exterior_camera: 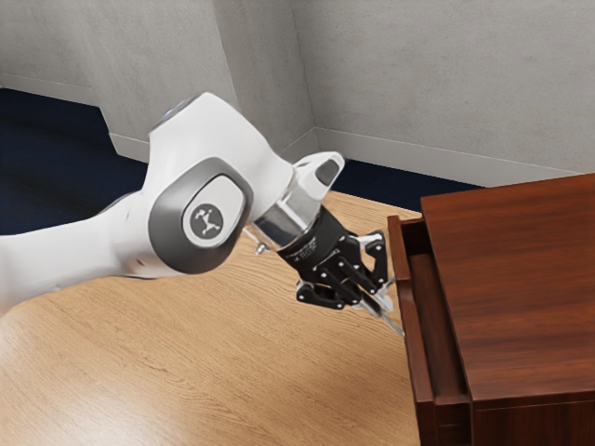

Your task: Pull the drawer handle with one arm to open the drawer

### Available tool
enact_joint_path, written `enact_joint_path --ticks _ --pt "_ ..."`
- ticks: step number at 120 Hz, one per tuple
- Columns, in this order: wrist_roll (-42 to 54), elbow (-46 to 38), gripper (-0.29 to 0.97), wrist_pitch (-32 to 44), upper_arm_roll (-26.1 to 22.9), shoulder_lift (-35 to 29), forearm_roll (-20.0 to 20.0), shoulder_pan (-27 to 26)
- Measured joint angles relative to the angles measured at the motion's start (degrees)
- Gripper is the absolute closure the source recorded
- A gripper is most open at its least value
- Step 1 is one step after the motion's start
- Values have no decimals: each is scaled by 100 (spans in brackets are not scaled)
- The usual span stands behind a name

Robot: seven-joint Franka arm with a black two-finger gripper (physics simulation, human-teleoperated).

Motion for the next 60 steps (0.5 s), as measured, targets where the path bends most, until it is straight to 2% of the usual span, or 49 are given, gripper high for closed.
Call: enact_joint_path --ticks 60 --pt "12 -245 71 -67 0 -252 4 19"
